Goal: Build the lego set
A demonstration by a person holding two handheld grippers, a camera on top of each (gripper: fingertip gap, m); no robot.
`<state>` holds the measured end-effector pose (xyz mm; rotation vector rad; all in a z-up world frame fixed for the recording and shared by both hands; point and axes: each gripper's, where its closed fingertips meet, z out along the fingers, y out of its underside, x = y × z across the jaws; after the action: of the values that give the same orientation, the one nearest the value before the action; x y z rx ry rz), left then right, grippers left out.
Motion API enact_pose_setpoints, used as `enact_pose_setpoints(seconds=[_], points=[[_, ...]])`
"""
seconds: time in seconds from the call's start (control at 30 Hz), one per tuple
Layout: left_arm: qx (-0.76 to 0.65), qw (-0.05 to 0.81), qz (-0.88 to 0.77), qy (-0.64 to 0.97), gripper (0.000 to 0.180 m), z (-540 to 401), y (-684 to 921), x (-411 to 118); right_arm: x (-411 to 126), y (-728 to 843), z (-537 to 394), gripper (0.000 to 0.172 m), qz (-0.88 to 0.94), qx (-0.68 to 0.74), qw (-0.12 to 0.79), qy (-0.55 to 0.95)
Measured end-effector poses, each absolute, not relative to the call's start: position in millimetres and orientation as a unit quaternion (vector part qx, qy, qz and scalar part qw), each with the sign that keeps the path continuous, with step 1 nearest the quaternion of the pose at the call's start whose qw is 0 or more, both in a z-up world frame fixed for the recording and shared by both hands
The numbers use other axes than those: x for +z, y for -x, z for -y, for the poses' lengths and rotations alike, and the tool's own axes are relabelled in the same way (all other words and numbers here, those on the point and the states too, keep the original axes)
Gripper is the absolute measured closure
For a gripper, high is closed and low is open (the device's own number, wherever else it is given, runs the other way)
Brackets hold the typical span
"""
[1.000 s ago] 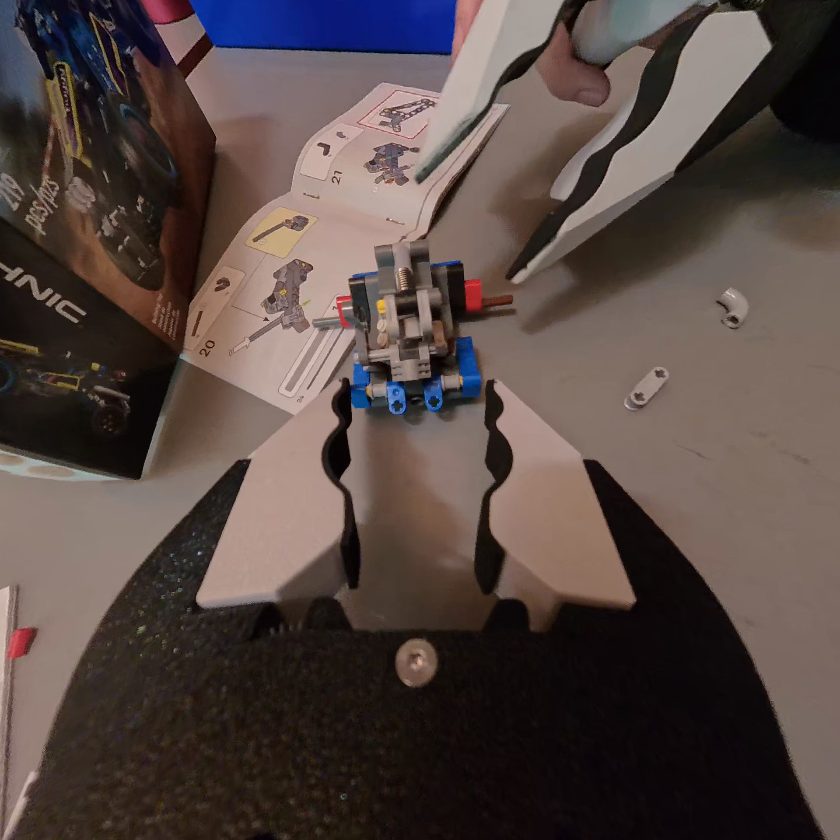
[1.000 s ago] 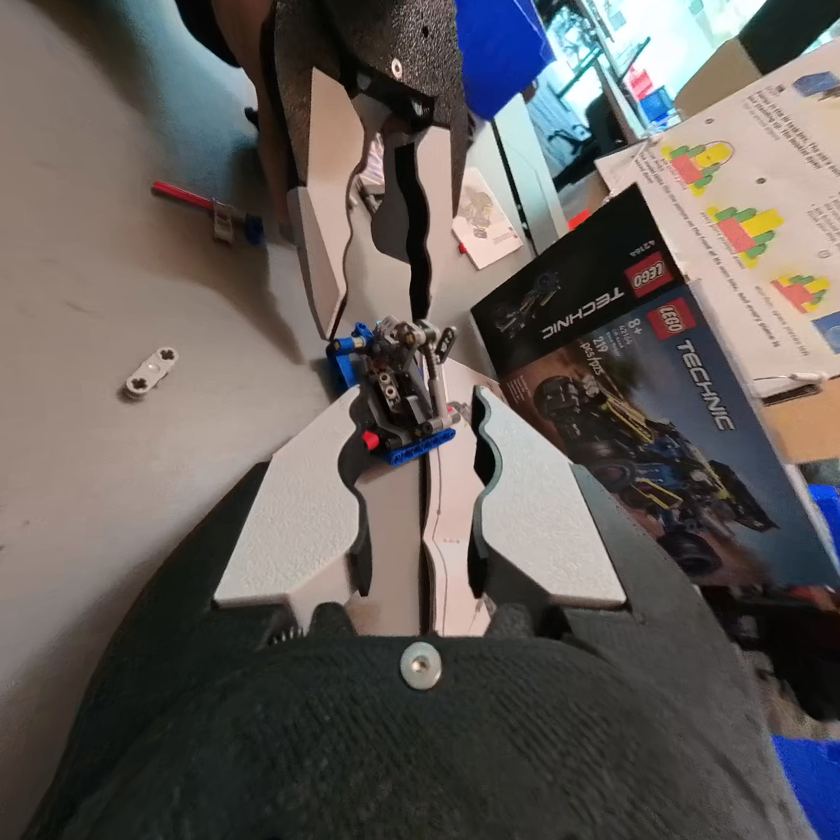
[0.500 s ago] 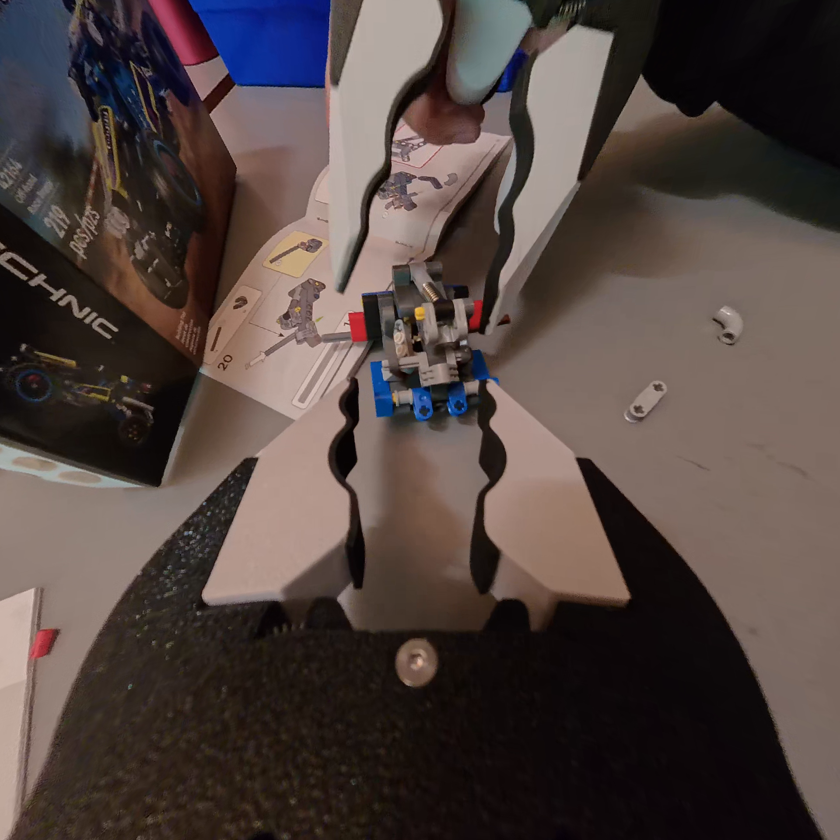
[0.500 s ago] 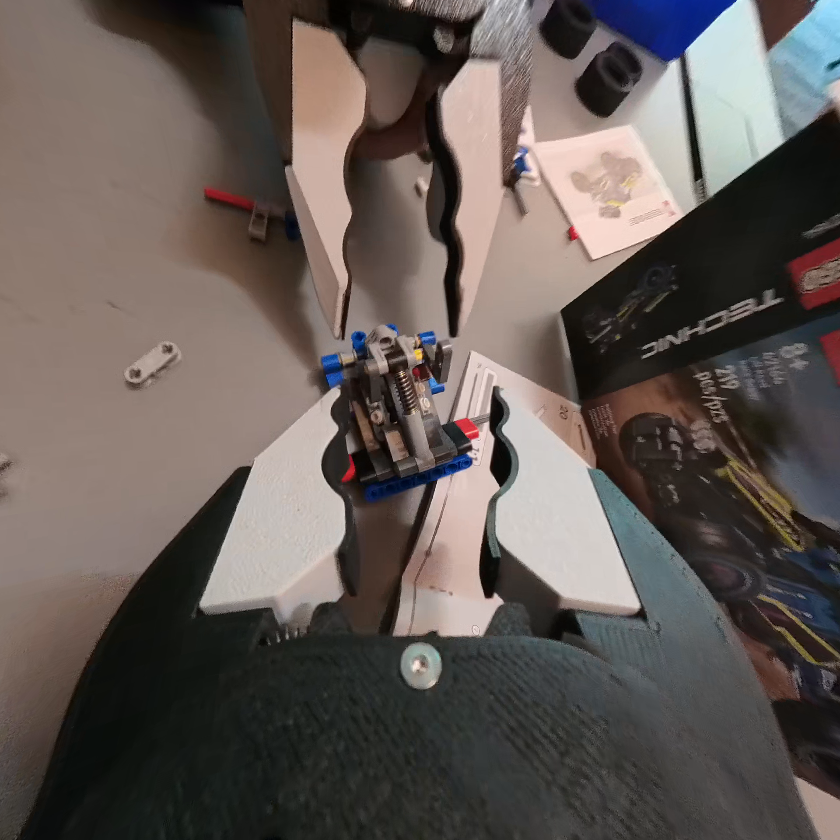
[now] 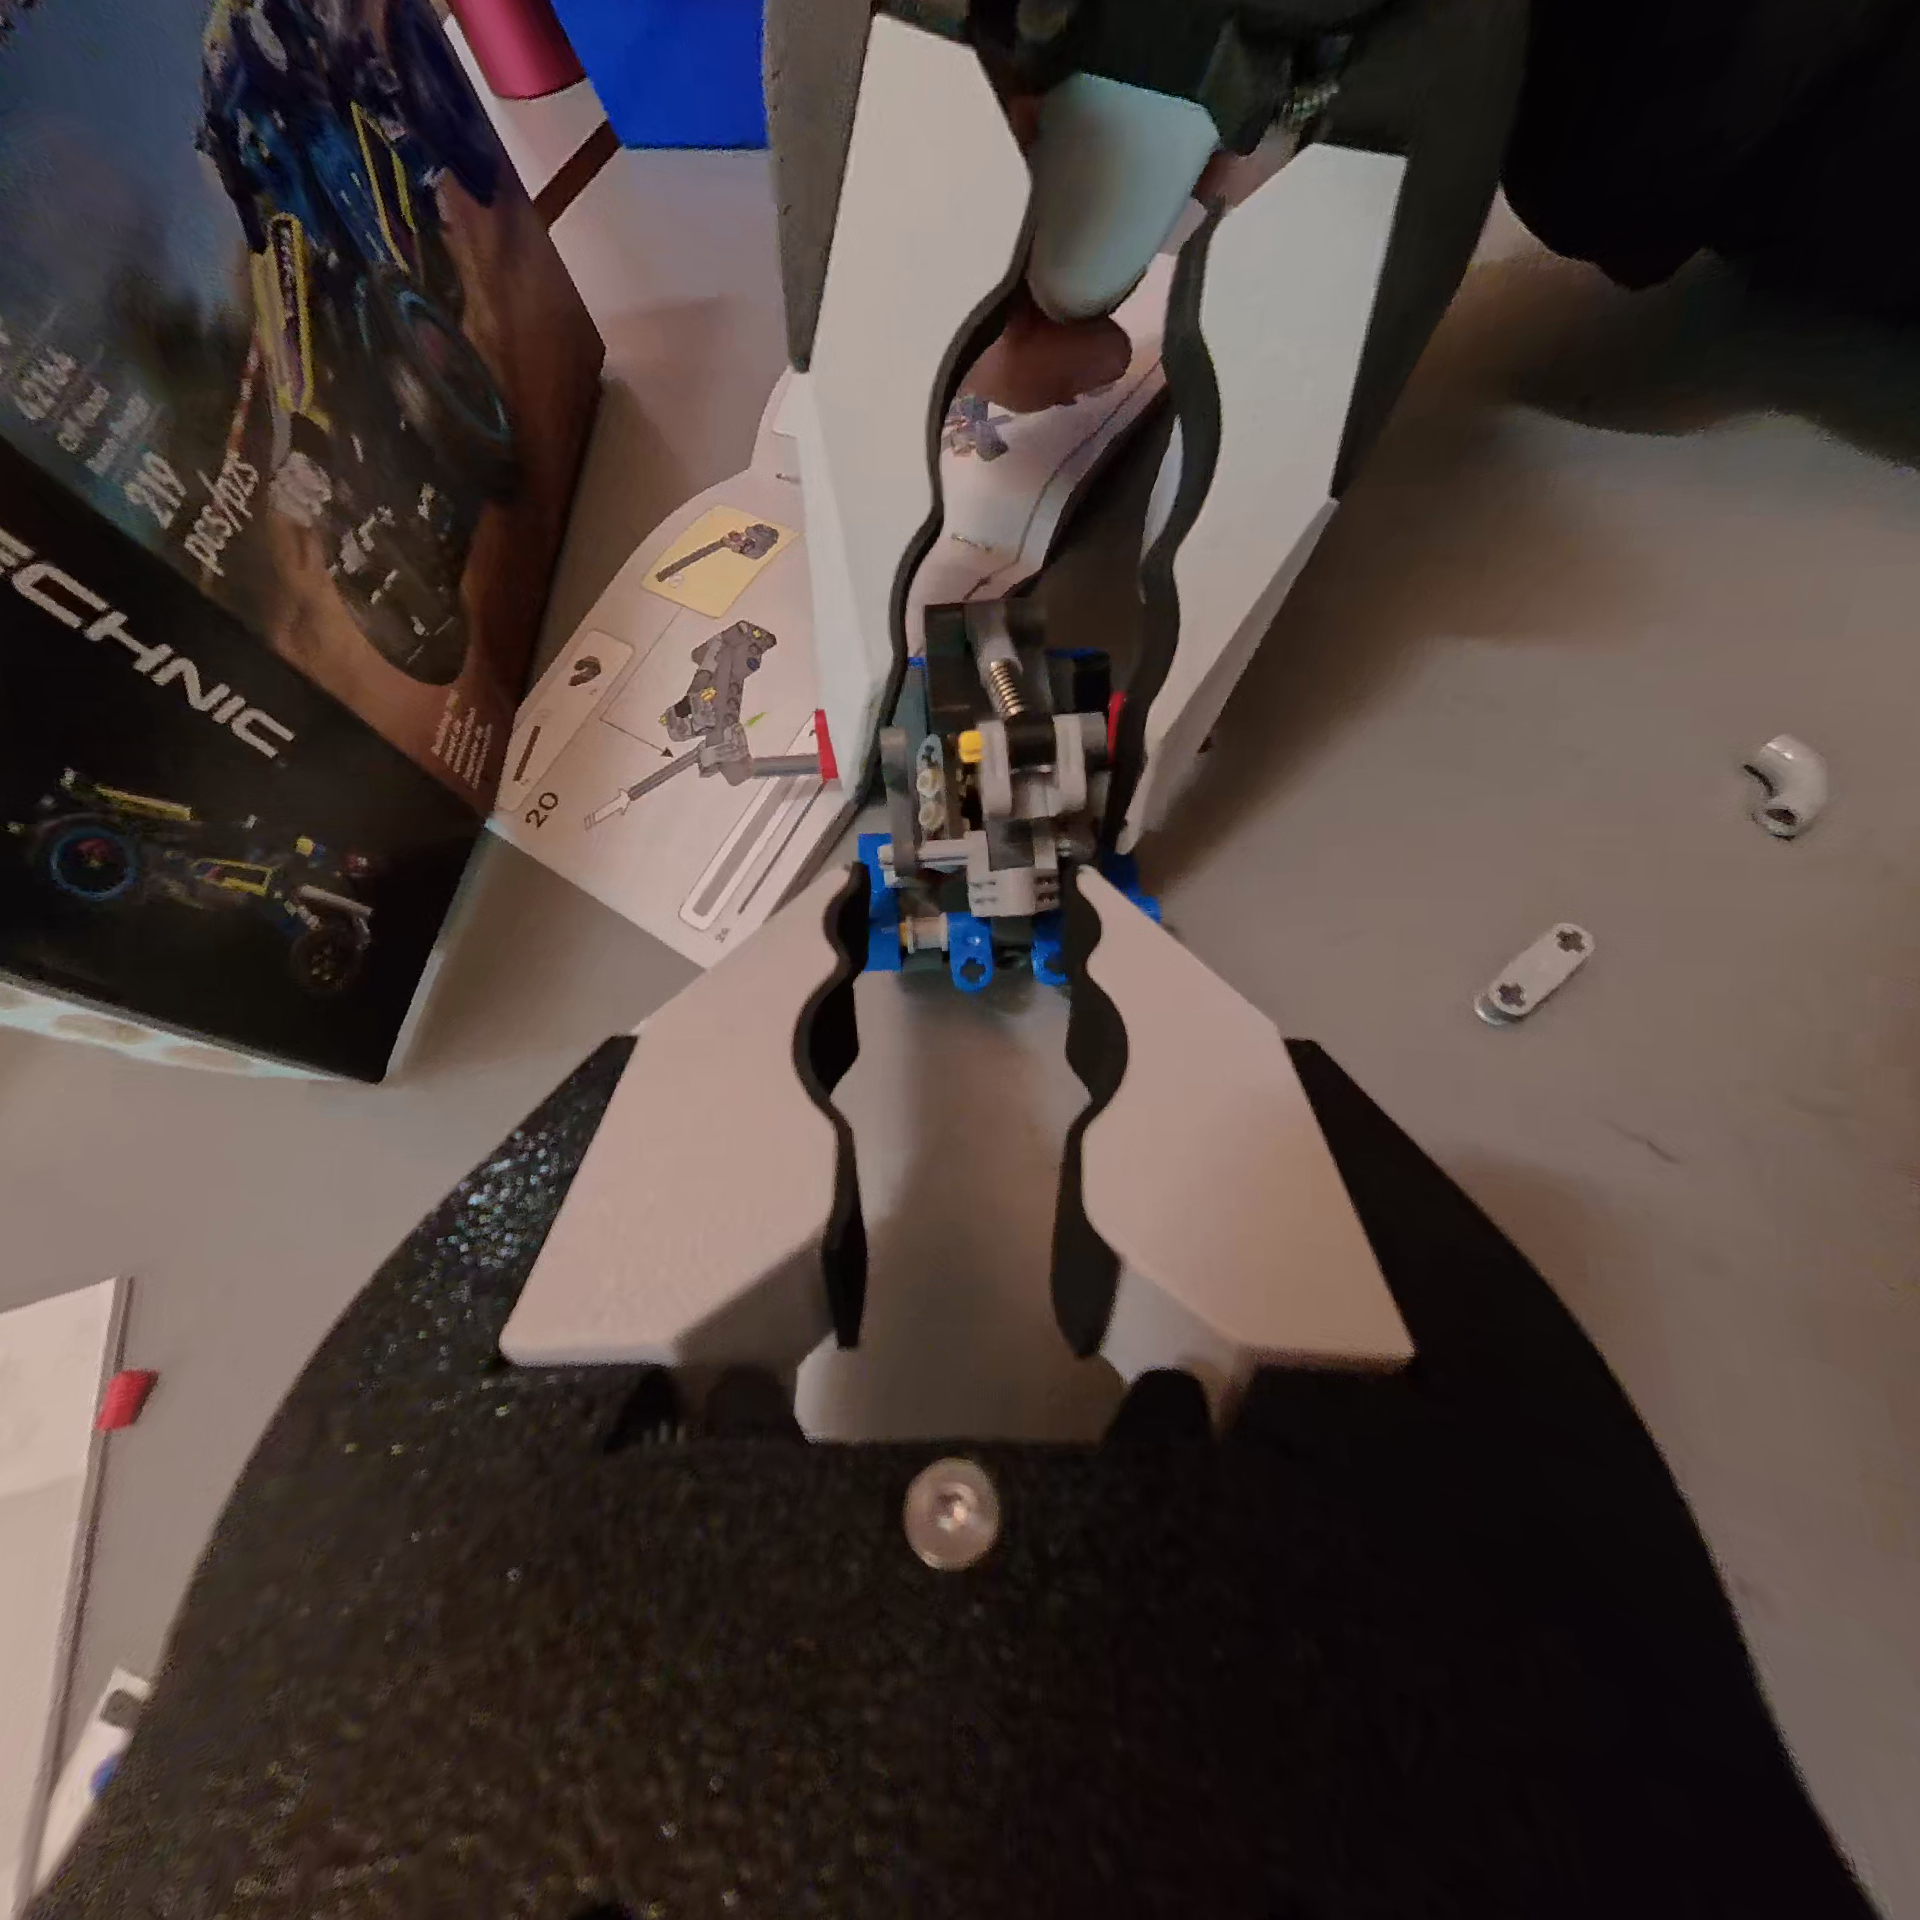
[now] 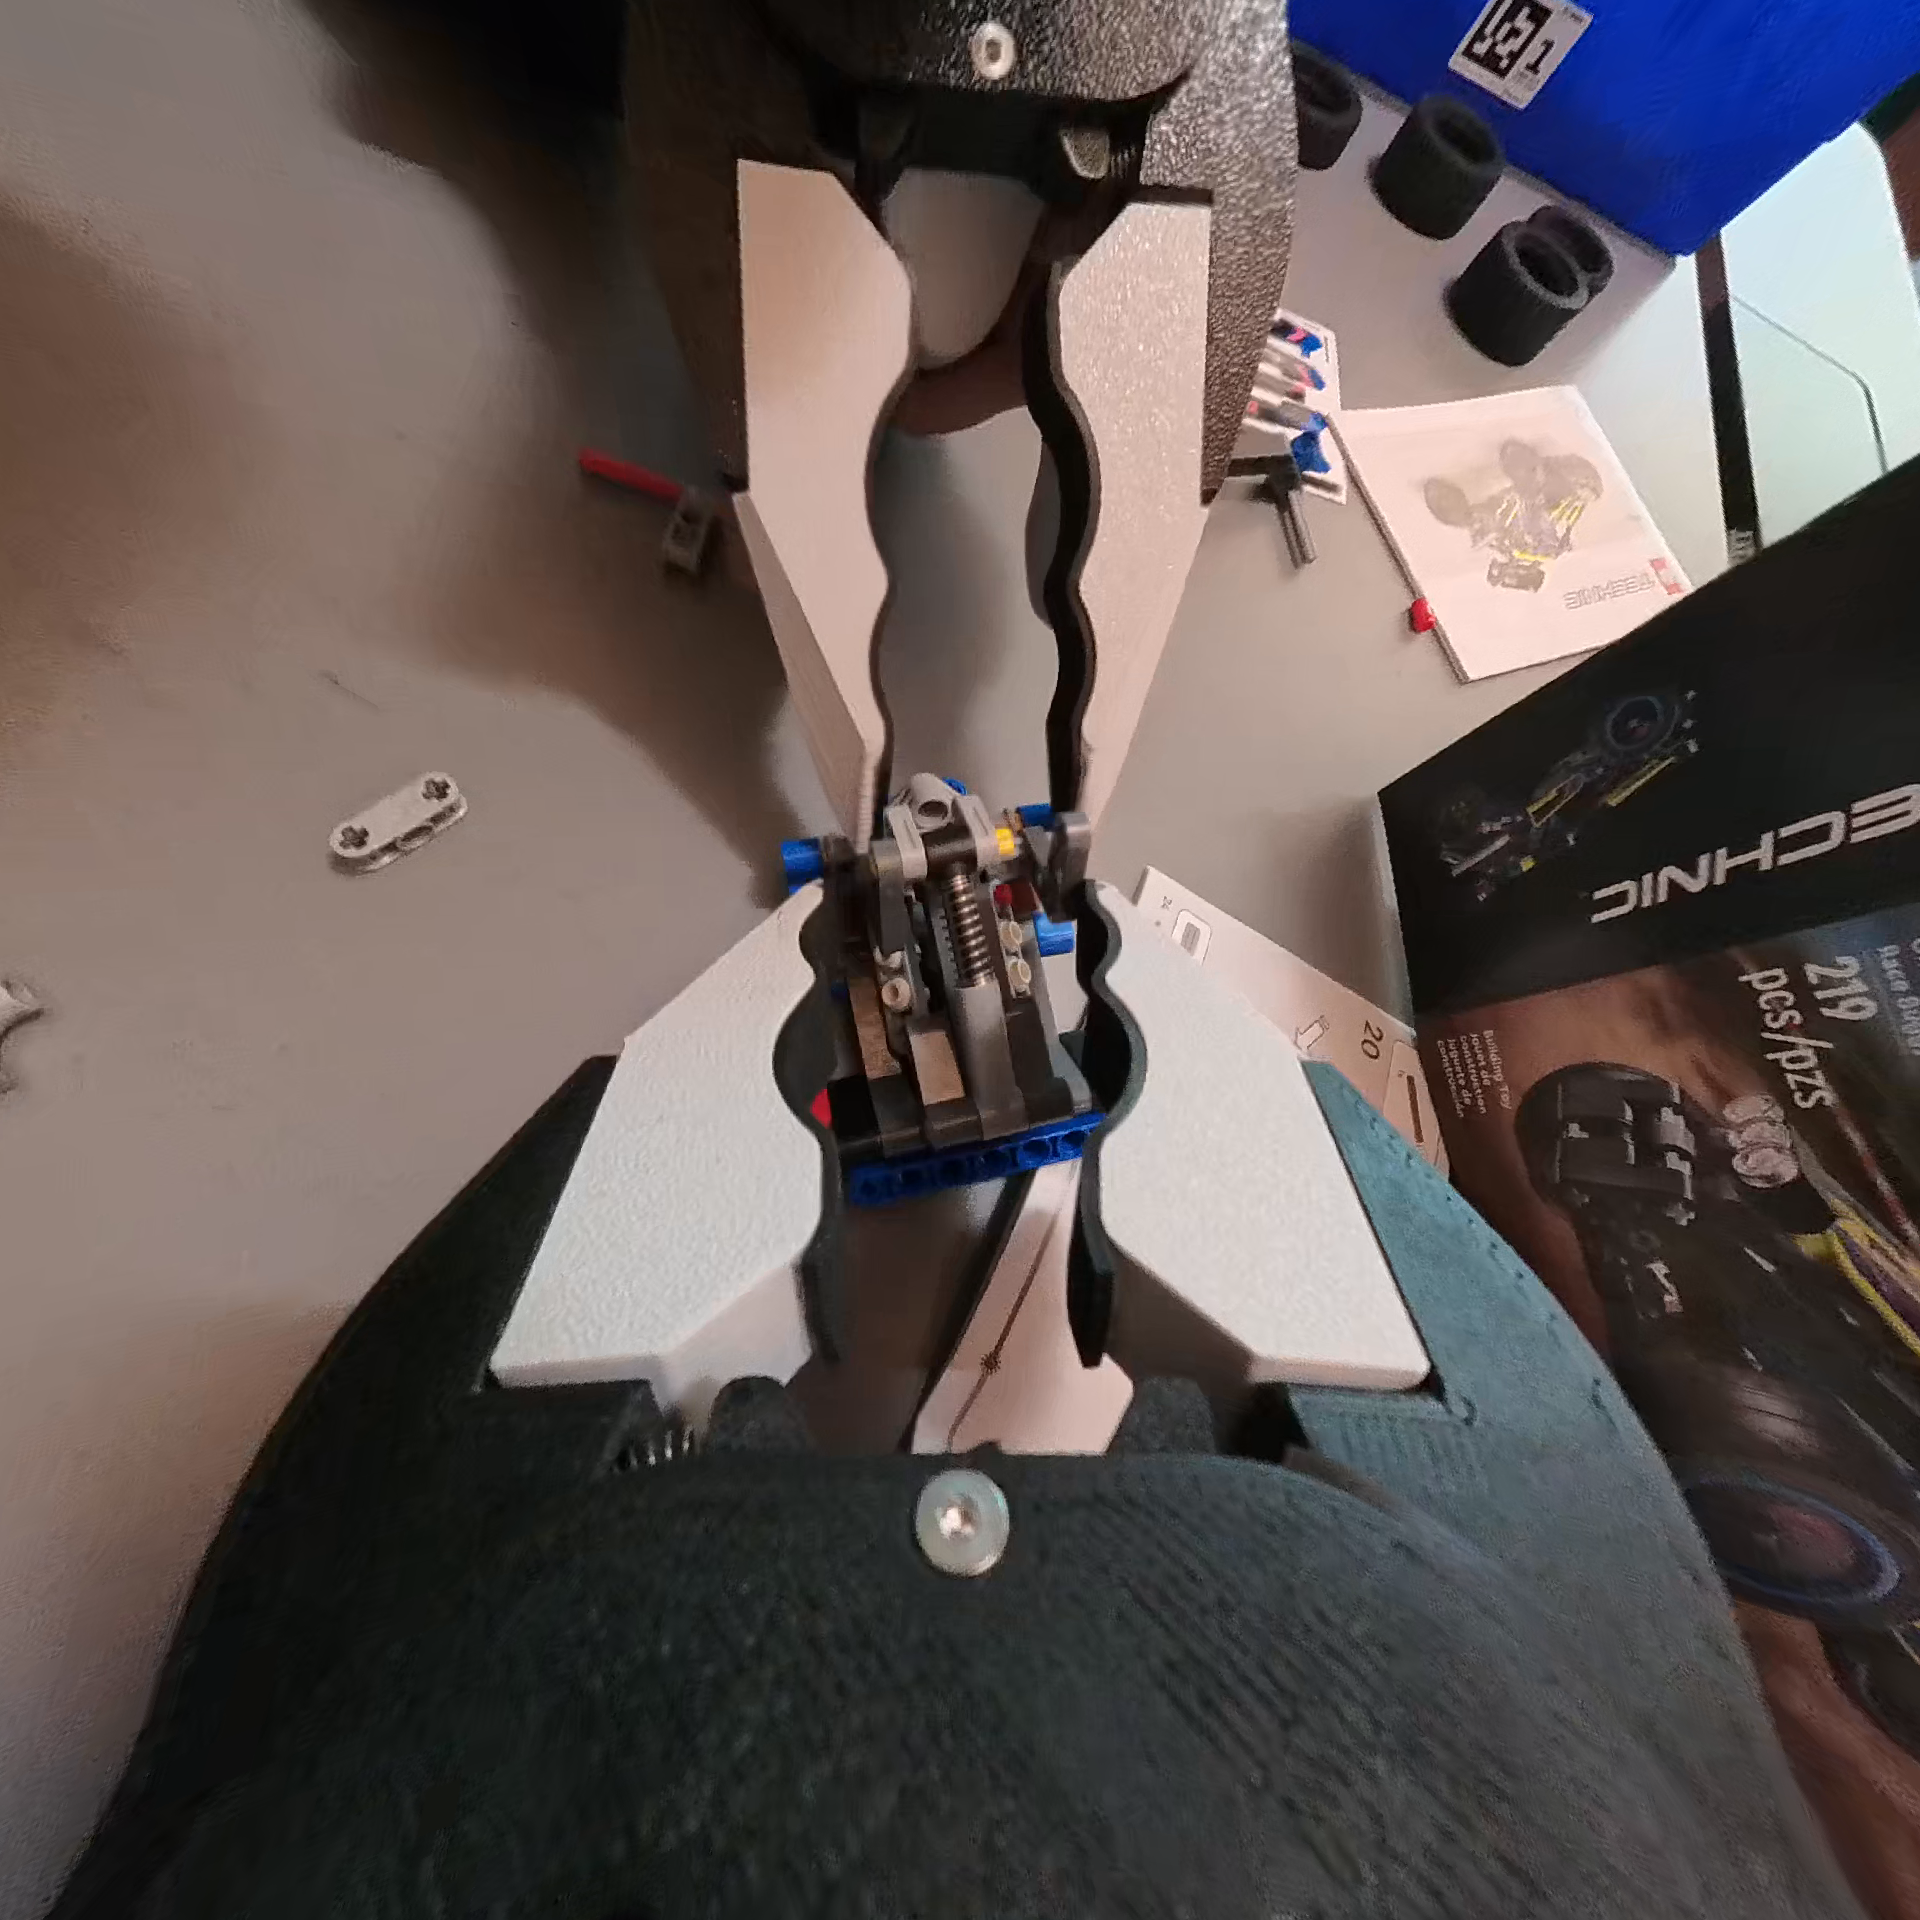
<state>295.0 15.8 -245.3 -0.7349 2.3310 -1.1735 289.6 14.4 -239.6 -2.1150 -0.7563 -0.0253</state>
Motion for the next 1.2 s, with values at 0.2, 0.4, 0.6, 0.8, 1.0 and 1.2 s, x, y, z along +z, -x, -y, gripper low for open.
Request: enact_pose_setpoints(seconds=[0.2,0.4,0.6,0.8,1.0,1.2], points=[[-0.422,0.204,-0.84,0.274,0.157,-15.1,-292.4,-248.8,-240.6,-288.6,-16.3,0.13,0.301,-0.007,0.449,0.841],[-0.417,0.223,-0.844,0.254,0.155,-14.6,-293.4,-248.5,-240.0,-289.6,-16.1,0.132,0.287,-0.008,0.468,0.836],[-0.441,0.197,-0.842,0.241,0.152,-12.8,-289.2,-244.2,-240.2,-290.0,-15.0,0.133,0.274,-0.015,0.474,0.836],[-0.444,0.204,-0.84,0.236,0.148,-13.2,-290.6,-242.4,-239.6,-288.6,-13.5,0.133,0.258,-0.005,0.489,0.833],[-0.444,0.209,-0.841,0.225,0.148,-10.5,-289.7,-242.0,-238.8,-287.7,-13.0,0.134,0.246,-0.004,0.499,0.831],[-0.442,0.208,-0.845,0.218,0.147,-9.0,-288.2,-242.9,-238.9,-287.6,-12.6,0.134,0.245,-0.013,0.501,0.83]])
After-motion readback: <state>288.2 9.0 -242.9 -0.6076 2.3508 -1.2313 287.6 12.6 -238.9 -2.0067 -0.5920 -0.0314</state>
